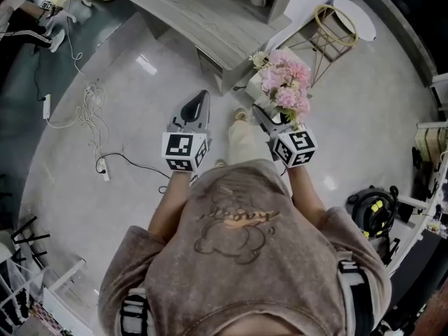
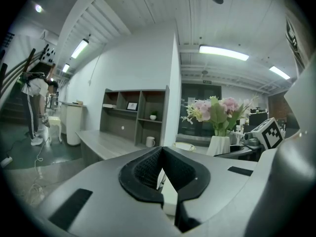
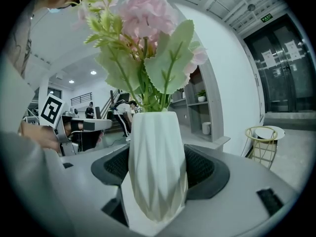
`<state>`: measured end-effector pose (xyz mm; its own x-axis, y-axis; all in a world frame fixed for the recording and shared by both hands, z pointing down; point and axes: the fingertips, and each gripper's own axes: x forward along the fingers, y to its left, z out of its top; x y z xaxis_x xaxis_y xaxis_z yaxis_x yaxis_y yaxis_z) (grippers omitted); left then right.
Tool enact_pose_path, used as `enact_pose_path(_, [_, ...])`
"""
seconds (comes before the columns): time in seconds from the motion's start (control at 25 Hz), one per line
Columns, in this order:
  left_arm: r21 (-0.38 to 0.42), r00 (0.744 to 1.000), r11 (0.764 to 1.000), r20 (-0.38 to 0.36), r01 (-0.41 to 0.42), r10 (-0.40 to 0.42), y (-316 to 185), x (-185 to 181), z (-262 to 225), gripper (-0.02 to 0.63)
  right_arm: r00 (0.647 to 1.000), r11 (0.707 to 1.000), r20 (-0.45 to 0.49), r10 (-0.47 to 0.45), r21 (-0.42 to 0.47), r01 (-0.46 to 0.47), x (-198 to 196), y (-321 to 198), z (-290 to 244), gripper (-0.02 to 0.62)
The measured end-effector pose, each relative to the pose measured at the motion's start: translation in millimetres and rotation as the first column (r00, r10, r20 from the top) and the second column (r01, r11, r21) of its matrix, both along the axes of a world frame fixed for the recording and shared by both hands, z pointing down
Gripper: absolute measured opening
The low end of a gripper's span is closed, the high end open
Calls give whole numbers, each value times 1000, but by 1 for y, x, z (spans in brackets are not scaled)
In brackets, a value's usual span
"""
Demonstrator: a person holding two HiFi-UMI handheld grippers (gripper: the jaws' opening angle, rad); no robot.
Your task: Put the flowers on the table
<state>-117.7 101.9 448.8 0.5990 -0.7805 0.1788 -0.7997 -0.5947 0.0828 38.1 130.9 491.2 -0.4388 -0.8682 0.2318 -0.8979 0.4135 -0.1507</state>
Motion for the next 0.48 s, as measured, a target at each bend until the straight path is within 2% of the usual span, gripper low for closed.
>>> enact_pose_path(0.28, [-9, 1000, 1000, 6, -10, 10, -56, 0, 7, 18, 1000, 1000, 0, -6, 22, 6, -4, -56, 2, 324])
enact_pose_path(0.48, [-14, 1000, 1000, 8, 2, -1, -103, 15, 1, 18, 1000, 999, 1, -26, 29, 26, 8, -105, -4, 324])
